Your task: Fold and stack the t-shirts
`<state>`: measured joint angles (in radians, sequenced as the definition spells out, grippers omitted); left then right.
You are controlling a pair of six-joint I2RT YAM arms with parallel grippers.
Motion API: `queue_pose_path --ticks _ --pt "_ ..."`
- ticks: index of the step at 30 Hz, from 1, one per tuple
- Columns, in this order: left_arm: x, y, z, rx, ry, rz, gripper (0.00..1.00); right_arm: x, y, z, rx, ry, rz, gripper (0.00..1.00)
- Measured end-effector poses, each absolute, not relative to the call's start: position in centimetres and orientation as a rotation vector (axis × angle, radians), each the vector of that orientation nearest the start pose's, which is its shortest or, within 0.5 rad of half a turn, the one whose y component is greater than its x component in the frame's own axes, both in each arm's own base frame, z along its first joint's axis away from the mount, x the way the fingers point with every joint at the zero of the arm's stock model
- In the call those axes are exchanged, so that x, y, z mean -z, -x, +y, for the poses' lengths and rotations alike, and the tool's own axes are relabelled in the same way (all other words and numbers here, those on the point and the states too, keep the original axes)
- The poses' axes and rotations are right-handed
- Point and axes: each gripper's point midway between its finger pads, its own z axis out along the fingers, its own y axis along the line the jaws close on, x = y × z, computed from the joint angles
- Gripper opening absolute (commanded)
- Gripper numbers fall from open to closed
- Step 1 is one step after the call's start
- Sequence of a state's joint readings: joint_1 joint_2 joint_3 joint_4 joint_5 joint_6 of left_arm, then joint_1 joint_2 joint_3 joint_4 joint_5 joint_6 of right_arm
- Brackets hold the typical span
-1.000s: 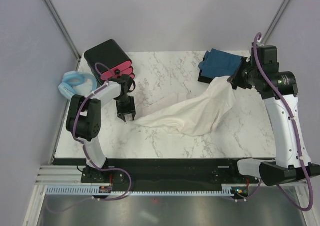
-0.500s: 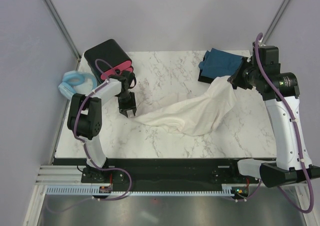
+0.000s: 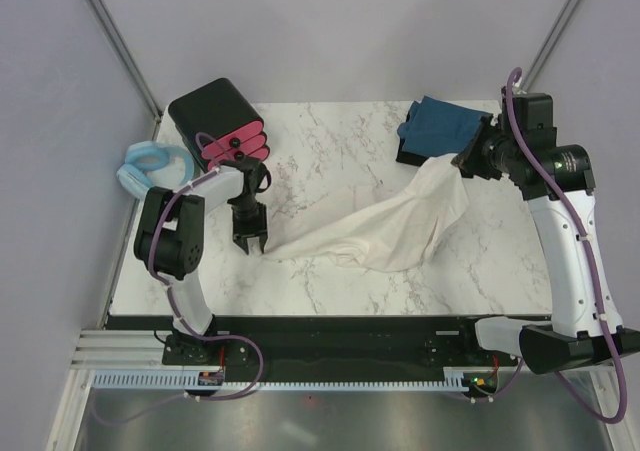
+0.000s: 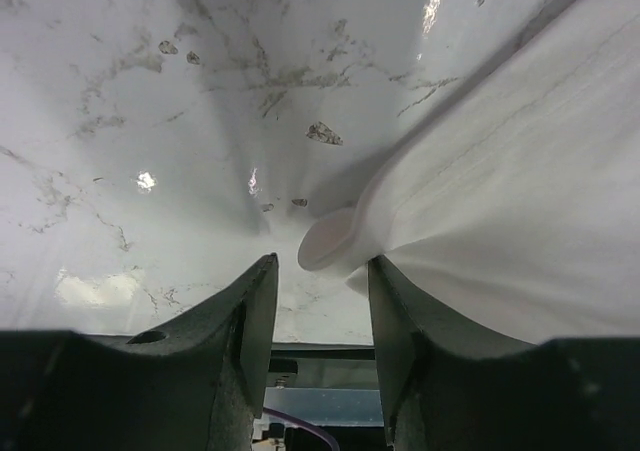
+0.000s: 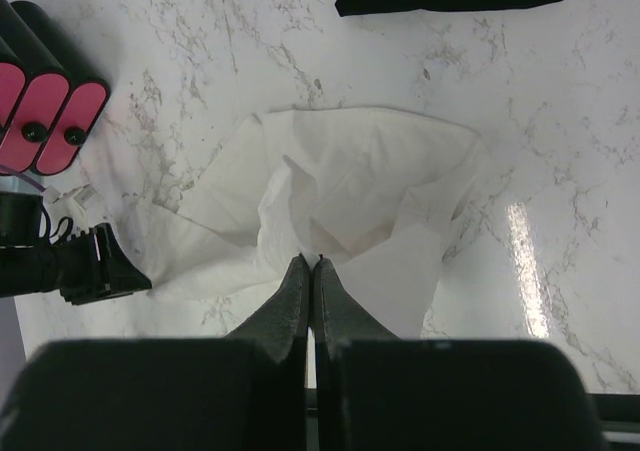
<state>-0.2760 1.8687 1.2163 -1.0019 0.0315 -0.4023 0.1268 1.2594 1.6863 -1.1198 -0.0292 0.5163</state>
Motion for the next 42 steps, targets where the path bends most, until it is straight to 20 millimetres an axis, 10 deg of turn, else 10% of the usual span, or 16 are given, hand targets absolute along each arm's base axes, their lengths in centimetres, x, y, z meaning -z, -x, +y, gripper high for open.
queue_pose_path --ticks 6,15,23,31,42 --pt "-4.6 -26.9 -9.5 0.035 0.219 3.146 0.51 -33.1 -30.1 6.4 -0.373 -0.433 2.255 0.0" --pt "-11.4 -35.3 -11.7 0.185 0.211 2.907 0.5 -32.8 -29.6 6.4 -0.374 -0.441 2.259 0.0" --pt "-6.8 -36.9 -14.4 0.193 0.141 3.013 0.52 -32.8 -29.5 6.4 -0.375 -0.442 2.258 0.0" --pt "-6.6 -39.2 -15.8 0.221 0.115 2.983 0.52 -32.7 -29.4 6.3 -0.368 -0.445 2.263 0.0" --pt "-3.5 -36.7 -15.5 0.159 0.062 3.074 0.53 -32.8 -29.1 5.9 -0.345 -0.459 2.255 0.0"
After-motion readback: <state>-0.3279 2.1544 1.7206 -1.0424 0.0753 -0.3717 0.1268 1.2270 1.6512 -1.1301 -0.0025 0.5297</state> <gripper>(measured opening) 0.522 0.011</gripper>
